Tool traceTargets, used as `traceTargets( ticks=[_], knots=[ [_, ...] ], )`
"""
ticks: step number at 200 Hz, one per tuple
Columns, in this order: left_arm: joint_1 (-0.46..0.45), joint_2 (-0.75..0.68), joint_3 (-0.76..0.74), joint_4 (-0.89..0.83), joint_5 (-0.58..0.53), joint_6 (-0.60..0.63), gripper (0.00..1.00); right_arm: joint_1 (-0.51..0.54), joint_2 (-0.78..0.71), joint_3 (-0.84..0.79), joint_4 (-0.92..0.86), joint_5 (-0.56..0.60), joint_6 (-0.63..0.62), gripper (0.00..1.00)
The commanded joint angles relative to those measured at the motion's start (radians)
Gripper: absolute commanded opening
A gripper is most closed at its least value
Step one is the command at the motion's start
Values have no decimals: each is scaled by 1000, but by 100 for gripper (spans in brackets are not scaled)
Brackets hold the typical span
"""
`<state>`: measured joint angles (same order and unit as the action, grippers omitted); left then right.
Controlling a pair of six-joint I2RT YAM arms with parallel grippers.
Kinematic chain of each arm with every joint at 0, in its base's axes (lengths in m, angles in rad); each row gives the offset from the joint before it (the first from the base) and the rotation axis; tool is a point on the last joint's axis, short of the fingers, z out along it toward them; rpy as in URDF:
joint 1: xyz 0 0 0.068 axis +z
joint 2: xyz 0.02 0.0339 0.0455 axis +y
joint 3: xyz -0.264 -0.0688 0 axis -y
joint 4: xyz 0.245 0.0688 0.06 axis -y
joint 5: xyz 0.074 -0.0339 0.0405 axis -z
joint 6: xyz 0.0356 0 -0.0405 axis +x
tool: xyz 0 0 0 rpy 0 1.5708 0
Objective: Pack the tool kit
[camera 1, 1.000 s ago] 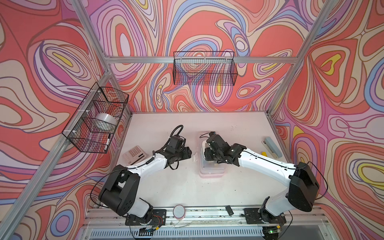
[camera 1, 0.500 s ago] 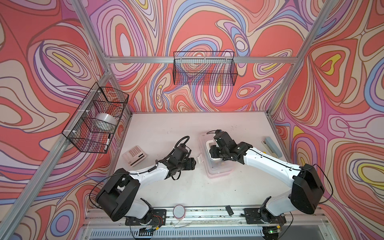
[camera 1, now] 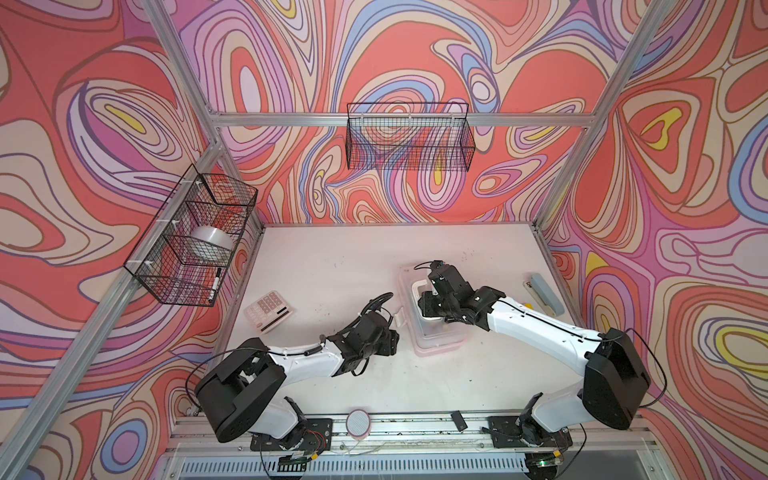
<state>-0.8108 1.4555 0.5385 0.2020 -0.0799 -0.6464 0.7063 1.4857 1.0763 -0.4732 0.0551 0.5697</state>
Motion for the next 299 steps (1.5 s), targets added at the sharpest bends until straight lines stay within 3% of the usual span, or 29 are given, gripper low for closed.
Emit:
traceTargets(
  ticks=[1,67,112,200,299],
  knots=[
    [-10,45,-5,54,-74,2,72,-1,7,-24,-38,-5,-7,31],
    [-54,156,90,22,-119,-20,70,-8,-8,-45,-16,-8,-4,31],
    [-107,196,110,22,-224,-23,71,-13,-13,-49,-16,-7,-14,31],
    [-113,303,99,124,-380,-59,71,-24,-8,-50,-10,-9,-24,30],
    [-110,235,49,191,-467,-31,72,-24,-9,-50,-8,-18,-18,30]
  ],
)
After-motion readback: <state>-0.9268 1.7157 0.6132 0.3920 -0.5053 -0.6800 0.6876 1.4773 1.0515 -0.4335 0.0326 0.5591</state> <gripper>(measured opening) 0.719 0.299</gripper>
